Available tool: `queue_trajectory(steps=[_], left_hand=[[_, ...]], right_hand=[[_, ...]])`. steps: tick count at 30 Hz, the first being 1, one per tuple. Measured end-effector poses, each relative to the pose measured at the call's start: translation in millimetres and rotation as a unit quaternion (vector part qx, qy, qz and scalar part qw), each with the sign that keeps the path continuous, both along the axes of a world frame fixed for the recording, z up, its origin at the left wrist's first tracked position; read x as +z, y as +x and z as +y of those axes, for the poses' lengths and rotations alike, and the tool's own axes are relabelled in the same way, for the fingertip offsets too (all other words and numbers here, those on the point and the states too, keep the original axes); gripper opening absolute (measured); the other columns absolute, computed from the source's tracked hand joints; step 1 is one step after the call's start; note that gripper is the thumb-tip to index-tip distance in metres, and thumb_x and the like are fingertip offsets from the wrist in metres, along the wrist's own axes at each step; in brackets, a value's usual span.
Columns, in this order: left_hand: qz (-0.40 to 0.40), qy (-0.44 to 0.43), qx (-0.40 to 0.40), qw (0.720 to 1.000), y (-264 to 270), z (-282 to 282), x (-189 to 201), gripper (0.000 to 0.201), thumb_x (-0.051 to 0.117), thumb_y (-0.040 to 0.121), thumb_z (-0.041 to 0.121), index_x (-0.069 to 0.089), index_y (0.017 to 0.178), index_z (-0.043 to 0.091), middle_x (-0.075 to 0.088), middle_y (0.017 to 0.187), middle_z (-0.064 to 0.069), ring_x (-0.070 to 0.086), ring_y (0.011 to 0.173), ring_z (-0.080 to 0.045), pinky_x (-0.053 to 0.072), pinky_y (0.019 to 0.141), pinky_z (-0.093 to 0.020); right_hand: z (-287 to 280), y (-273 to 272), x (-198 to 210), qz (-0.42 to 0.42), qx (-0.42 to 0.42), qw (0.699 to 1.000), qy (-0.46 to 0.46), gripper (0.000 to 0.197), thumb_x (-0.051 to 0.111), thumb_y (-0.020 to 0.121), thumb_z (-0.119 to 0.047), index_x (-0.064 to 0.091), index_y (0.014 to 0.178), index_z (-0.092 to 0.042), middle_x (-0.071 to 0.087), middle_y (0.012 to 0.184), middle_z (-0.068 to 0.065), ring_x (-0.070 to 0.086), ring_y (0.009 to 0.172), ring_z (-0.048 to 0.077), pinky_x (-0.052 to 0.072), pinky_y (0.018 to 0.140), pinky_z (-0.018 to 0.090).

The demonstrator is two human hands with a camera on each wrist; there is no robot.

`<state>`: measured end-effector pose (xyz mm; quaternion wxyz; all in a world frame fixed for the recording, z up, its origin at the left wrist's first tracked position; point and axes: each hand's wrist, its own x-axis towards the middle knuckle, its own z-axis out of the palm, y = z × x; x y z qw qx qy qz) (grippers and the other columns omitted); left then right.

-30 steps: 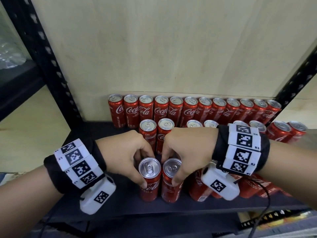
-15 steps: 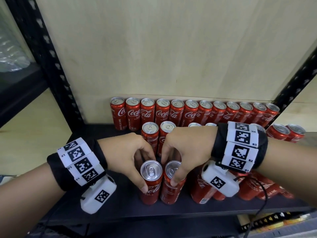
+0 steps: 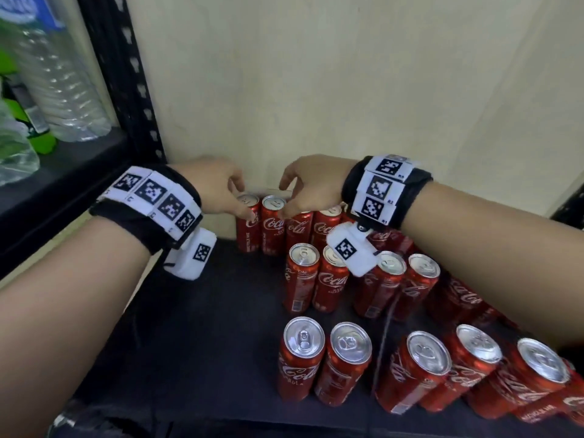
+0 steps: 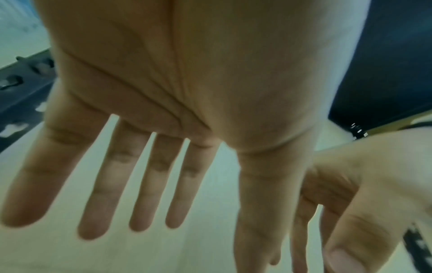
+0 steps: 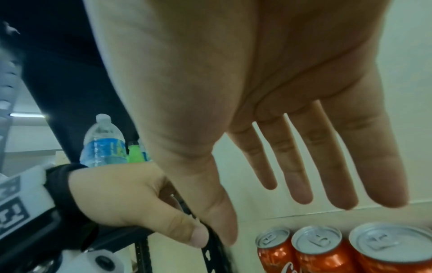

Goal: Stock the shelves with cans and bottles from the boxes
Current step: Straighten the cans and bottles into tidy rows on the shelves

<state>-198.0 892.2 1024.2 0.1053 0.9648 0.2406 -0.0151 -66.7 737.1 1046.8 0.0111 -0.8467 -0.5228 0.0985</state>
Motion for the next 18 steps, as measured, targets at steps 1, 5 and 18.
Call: queue_trajectory(steps=[1, 5, 18], left_hand=[[-0.010, 0.008, 0.014, 1.000, 5.2, 7.7, -3.7, 0.067, 0.080, 0.073, 0.058, 0.060, 0.127, 0.023, 0.064, 0.120, 0.003, 0.060, 0.105, -0.017, 0.051, 0.092, -0.038], [-0.018, 0.024, 0.047, 0.998, 24.6, 24.5, -23.6, 0.072, 0.083, 0.073, 0.053, 0.058, 0.132, 0.020, 0.062, 0.126, -0.002, 0.060, 0.108, -0.022, 0.052, 0.089, -0.037], [-0.031, 0.017, 0.048, 0.998, 67.6, 25.9, -60.3, 0.053, 0.088, 0.072, 0.032, 0.063, 0.114, 0.012, 0.065, 0.114, -0.007, 0.064, 0.097, -0.026, 0.053, 0.079, -0.034]], right_hand=[[10.1, 2.2, -2.3, -0.004, -0.004, 1.000, 0.003, 0.072, 0.078, 0.078, -0.053, 0.054, 0.138, -0.022, 0.064, 0.126, -0.005, 0.060, 0.110, 0.017, 0.050, 0.094, 0.034], [40.3, 12.7, -16.0, -0.028, -0.026, 0.999, -0.013, 0.073, 0.085, 0.071, -0.050, 0.065, 0.130, -0.011, 0.069, 0.121, 0.003, 0.066, 0.107, 0.024, 0.055, 0.090, 0.035], [94.3, 30.2, -37.1, -0.030, 0.023, 0.997, -0.066, 0.045, 0.089, 0.068, -0.041, 0.075, 0.098, -0.010, 0.074, 0.091, 0.005, 0.071, 0.083, 0.026, 0.057, 0.076, 0.036]])
